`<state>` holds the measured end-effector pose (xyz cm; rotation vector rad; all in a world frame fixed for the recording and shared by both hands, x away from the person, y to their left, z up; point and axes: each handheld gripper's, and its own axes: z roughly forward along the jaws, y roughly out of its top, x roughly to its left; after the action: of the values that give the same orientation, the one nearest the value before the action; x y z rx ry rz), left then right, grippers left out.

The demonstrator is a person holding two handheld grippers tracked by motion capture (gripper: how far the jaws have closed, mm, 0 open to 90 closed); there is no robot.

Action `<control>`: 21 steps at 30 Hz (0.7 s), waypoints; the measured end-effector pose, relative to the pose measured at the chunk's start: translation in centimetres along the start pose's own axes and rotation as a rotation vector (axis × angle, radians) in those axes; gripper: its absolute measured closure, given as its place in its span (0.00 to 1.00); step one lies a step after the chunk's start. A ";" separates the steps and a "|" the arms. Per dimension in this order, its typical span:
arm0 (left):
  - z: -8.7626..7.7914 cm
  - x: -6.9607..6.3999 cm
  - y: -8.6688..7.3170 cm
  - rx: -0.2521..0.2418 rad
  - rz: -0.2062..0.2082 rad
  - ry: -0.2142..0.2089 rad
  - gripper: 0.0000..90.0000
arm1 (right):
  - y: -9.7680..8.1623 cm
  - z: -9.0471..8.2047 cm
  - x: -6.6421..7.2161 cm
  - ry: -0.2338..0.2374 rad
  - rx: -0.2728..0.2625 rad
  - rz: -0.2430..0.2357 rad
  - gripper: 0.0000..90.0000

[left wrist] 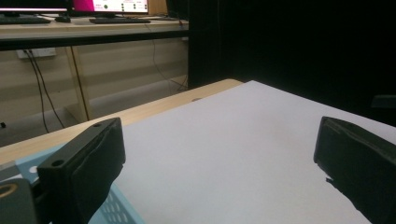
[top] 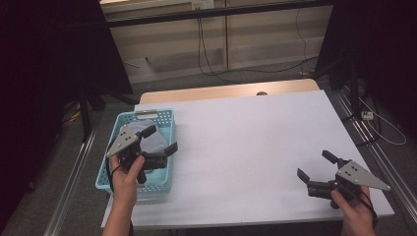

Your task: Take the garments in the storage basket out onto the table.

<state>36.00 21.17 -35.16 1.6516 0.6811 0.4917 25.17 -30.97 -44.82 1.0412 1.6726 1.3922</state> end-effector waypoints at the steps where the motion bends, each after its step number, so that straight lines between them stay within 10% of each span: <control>1: 0.0 0.2 0.1 -0.004 0.000 0.001 0.03 | 0.0 0.0 0.0 -0.003 0.001 0.001 0.00; 21: 1.2 4.2 0.3 0.080 -0.024 0.056 0.03 | 0.0 0.1 -0.1 0.003 0.001 0.003 0.00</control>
<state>39.91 23.09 -35.28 1.7079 0.7703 0.5001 25.31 -31.01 -44.86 1.0428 1.6742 1.3953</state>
